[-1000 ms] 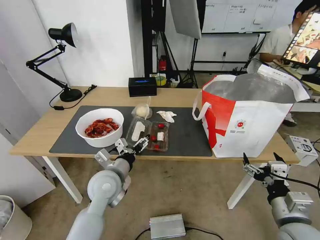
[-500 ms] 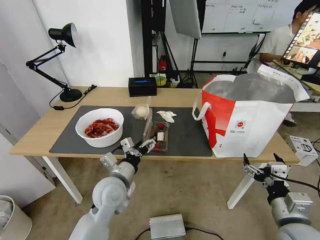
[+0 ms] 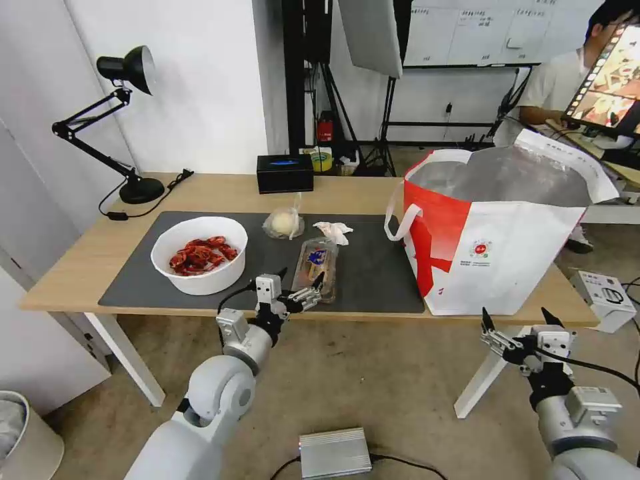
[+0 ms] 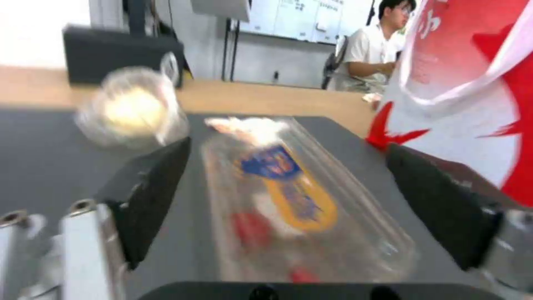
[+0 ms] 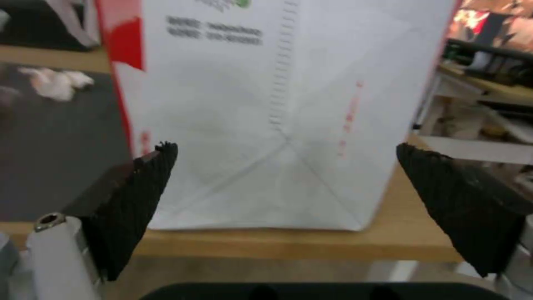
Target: Pick up the trash from the table and place it into the takeout bag.
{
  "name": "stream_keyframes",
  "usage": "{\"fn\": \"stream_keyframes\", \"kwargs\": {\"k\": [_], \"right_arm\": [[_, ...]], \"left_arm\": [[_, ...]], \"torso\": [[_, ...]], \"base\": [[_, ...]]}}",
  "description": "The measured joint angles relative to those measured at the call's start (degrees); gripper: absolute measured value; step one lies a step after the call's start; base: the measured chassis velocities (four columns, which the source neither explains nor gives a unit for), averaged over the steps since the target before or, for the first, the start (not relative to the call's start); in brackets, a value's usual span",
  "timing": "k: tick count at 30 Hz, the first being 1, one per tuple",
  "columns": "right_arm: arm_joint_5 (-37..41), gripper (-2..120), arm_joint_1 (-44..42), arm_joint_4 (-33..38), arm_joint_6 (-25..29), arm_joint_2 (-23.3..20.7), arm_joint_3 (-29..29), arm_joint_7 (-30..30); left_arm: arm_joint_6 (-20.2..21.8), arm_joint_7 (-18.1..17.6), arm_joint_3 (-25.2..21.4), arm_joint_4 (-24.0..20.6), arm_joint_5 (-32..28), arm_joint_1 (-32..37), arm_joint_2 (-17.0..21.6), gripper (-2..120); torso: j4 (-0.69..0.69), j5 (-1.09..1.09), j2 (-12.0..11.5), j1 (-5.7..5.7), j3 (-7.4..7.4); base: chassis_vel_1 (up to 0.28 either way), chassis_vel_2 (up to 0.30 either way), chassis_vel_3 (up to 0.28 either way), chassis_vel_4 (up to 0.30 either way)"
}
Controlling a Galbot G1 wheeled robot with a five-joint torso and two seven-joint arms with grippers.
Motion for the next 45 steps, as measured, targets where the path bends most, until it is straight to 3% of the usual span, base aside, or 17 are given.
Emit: {"fn": "stream_keyframes", "kwargs": {"k": [2, 6, 8, 10, 13, 18, 24, 37, 45], "right_arm": [[2.34, 100, 0.66, 0.45, -0.58, -0.33, -0.92, 0.00], [3.96, 100, 1.39, 0.47, -1.27, -0.71, -1.62, 0.30], [5.88, 100, 2.22, 0.56, -2.15, -1.26, -2.50, 0.55], [7.32, 100, 2.86, 0.68, -2.63, -1.60, -3.17, 0.66], [15.73, 100, 6.69, 0.77, -4.57, -2.89, -6.54, 1.82], [21.06, 100, 9.80, 0.53, -5.79, -3.75, -9.06, 3.27], [32.38, 100, 15.66, -0.86, -7.39, -5.20, -13.36, 6.22], [46.83, 100, 29.67, -8.27, -7.22, -4.36, -22.82, 11.56], [51.13, 100, 36.55, -13.93, -7.22, -2.64, -27.08, 13.46]], "left_arm": [[-1.86, 1.68, -0.32, 1.32, 5.65, -1.01, 0.74, 79], [-2.79, 2.64, -0.34, 2.03, 9.30, -1.68, 1.40, 71], [-3.51, 3.51, -0.09, 2.41, 11.53, -2.16, 2.29, 58], [-3.85, 4.10, 0.16, 2.51, 12.54, -2.20, 2.73, 55], [-5.66, 8.41, 0.56, 2.67, 19.22, -1.72, 4.27, 39], [-6.62, 8.83, 0.98, 3.10, 21.99, -2.03, 5.15, 27], [-8.90, 9.97, 1.54, 4.63, 26.50, -3.54, 6.55, 1], [-11.75, 10.46, 6.22, 8.18, 31.47, -7.53, 7.96, 0], [-12.64, 10.86, 6.16, 9.47, 33.52, -8.14, 7.70, 0]], "torso": [[0.00, 0.00, 0.00, 0.00, 0.00], [0.00, 0.01, 0.00, 0.00, 0.00], [0.00, 0.01, 0.00, 0.00, 0.00], [0.00, 0.01, 0.00, 0.00, 0.00], [0.00, 0.00, 0.00, 0.00, 0.00], [0.00, 0.00, 0.00, 0.00, 0.00], [0.00, 0.00, 0.00, 0.00, 0.00], [0.00, 0.01, 0.00, 0.00, 0.01], [0.00, 0.00, 0.00, 0.01, 0.00]], "base": [[0.000, 0.000, 0.000, 0.000], [0.000, 0.000, 0.000, 0.000], [0.000, 0.000, 0.000, 0.000], [0.000, 0.000, 0.000, 0.000], [0.000, 0.000, 0.000, 0.000], [0.000, 0.000, 0.000, 0.000], [0.000, 0.000, 0.000, 0.000], [0.000, 0.000, 0.000, 0.000], [0.000, 0.000, 0.000, 0.000]]}}
